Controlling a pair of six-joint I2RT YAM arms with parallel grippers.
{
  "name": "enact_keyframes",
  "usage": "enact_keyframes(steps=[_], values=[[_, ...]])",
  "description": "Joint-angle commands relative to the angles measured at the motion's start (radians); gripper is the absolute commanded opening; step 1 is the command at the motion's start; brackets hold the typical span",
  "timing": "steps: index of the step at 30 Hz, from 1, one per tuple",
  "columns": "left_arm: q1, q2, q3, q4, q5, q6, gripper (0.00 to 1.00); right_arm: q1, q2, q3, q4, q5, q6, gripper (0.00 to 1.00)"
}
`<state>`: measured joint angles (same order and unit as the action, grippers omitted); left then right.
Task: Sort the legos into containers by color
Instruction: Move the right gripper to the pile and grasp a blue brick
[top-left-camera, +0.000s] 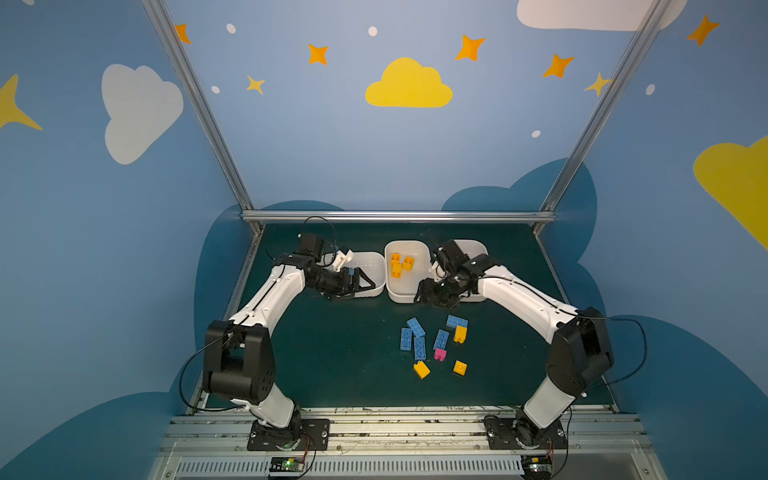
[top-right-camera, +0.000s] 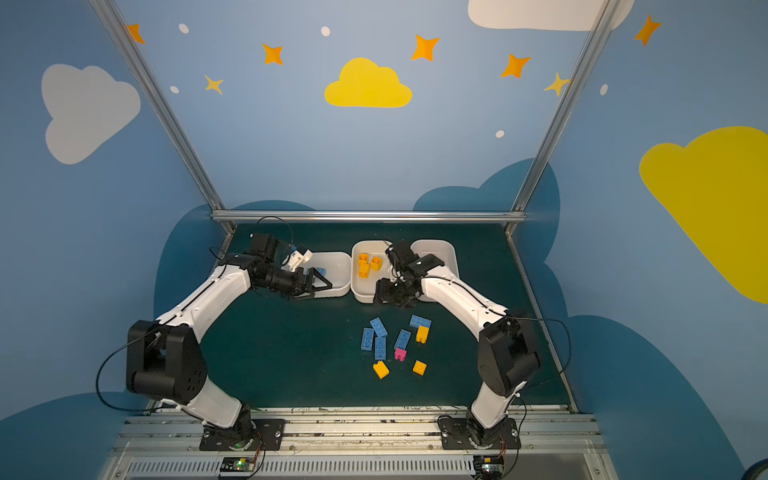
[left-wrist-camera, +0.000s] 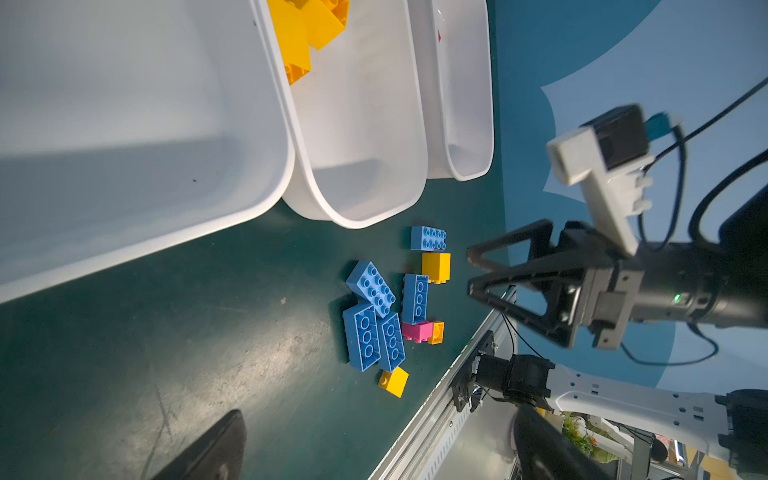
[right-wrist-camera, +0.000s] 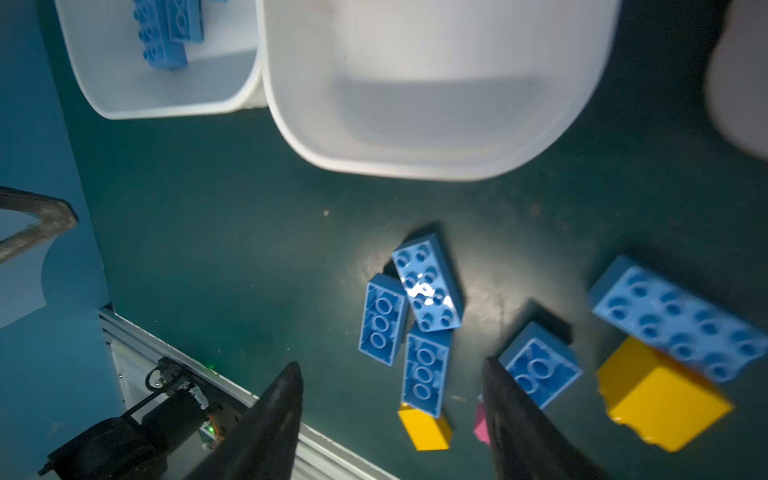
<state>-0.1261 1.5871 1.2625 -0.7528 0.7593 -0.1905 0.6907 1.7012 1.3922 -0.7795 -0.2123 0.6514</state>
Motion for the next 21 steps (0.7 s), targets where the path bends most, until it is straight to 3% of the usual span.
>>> enact_keyframes(steps=[1, 10, 21], values=[[0.011, -0.045, -0.021, -0.046, -0.006, 0.051, 0.99, 0.084, -0.009, -0.014, 0.042, 0.089, 0.200, 0.67], [0.014, -0.124, -0.104, -0.025, 0.005, 0.055, 0.99, 0.206, 0.085, -0.043, 0.036, 0.158, 0.316, 0.67], [0.022, -0.170, -0.137, -0.010, 0.005, 0.050, 0.99, 0.228, 0.178, -0.063, 0.088, 0.142, 0.302, 0.61]])
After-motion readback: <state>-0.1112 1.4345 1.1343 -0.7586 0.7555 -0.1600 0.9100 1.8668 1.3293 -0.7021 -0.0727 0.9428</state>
